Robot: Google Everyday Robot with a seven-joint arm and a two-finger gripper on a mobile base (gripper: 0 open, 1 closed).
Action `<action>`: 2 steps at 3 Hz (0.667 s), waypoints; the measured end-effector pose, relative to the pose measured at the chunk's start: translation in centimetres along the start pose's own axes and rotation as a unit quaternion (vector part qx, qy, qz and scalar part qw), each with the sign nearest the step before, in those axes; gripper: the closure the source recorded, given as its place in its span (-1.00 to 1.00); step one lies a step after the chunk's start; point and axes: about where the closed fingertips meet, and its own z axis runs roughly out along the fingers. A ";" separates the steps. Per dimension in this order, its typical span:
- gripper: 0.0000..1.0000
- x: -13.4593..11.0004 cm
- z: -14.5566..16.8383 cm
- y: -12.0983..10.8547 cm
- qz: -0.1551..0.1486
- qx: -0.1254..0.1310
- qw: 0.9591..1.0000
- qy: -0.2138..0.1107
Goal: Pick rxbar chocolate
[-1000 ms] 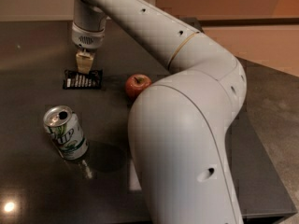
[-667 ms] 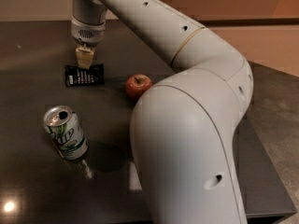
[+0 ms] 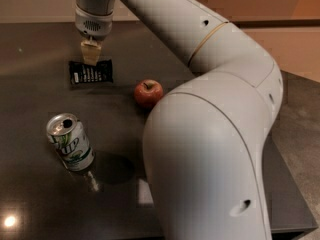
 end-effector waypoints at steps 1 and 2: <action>1.00 -0.1 -1.5 0.0 -0.006 0.011 1.000 -0.001; 1.00 -0.6 -3.0 0.0 -0.017 0.022 1.000 -0.001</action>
Offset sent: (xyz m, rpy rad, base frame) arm -0.0115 -0.0122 0.0531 -0.0181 -0.0702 0.0378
